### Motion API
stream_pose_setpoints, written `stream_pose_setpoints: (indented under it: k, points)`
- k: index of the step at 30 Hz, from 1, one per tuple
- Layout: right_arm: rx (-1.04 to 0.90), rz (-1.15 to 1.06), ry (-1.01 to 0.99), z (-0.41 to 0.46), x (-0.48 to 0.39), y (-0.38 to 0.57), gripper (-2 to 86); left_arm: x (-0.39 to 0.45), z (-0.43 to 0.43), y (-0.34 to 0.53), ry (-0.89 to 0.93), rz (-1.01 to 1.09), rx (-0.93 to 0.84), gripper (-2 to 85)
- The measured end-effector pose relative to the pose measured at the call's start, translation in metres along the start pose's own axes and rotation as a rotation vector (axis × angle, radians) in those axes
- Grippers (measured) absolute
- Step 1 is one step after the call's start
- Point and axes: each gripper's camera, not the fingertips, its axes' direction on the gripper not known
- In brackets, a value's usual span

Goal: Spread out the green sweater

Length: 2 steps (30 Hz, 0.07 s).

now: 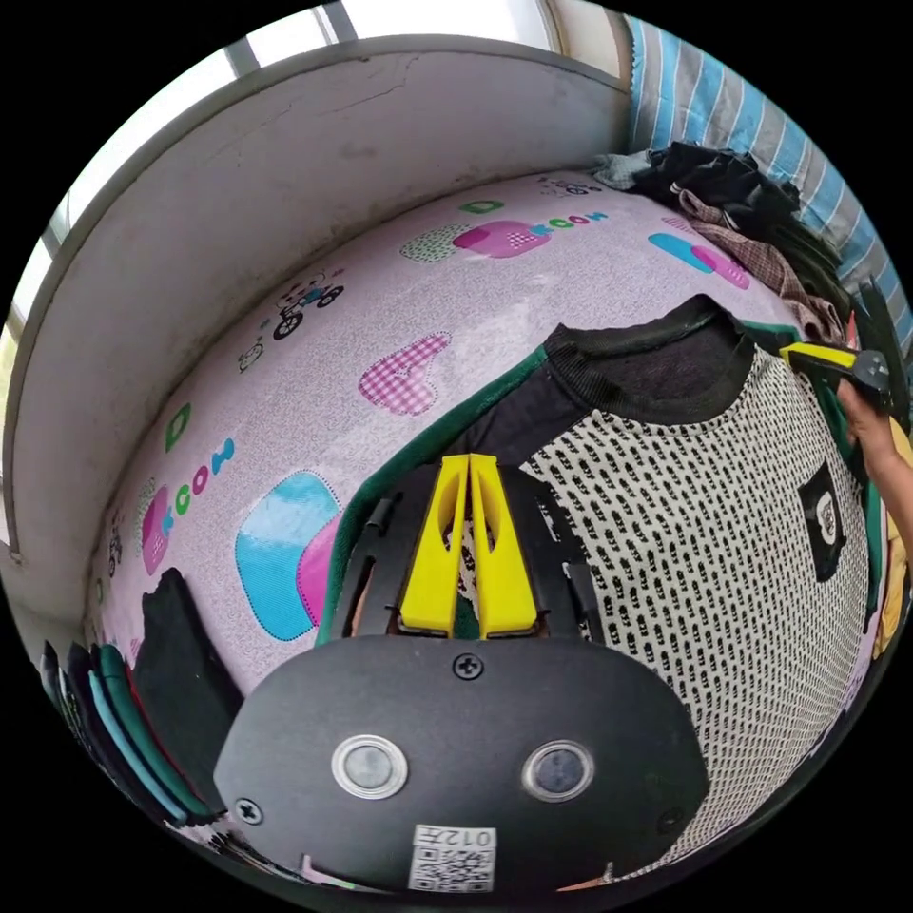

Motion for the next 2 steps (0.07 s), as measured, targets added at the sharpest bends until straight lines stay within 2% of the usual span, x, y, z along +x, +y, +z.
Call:
stream_pose_setpoints:
  k: [2]
  points:
    - [0.012,0.103,-0.074,-0.015,-0.0002,0.0111,-0.8,0.0095,-0.0062,0.0046,0.025,-0.027,0.017,0.6]
